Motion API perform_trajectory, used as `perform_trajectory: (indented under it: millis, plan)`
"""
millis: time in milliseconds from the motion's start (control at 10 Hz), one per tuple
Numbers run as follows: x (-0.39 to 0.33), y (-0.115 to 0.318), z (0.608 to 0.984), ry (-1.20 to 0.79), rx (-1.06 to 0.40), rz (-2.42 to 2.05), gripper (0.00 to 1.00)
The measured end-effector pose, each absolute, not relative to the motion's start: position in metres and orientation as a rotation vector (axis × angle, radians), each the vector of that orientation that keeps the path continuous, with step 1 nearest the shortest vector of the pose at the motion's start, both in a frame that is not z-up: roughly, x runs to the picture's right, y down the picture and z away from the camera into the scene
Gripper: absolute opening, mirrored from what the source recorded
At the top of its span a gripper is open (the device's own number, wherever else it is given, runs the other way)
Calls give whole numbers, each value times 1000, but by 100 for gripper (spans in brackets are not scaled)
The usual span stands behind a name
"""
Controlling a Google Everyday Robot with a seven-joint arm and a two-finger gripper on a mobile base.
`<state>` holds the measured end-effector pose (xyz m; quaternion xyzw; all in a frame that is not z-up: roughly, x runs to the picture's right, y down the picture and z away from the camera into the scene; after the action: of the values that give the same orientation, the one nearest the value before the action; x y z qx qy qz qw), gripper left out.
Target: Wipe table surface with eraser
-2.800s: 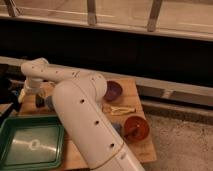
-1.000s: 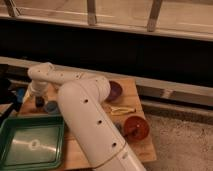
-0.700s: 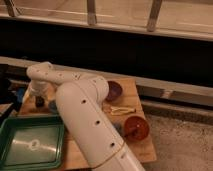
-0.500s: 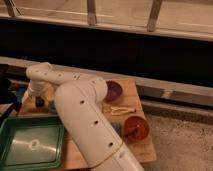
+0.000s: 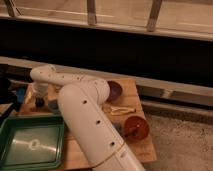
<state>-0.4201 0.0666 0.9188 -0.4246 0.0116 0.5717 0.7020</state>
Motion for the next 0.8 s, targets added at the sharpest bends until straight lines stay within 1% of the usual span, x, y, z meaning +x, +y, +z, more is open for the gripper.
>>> perform_trajectory:
  millis: [100, 300, 400, 500, 800]
  plan:
    - [-419, 67, 920, 34, -942, 1279, 45]
    - [-418, 69, 921, 45, -937, 1283, 27]
    - [-416, 68, 921, 48, -933, 1288, 15]
    - [-415, 68, 921, 49, -929, 1292, 10]
    - [-410, 63, 912, 38, -903, 1299, 10]
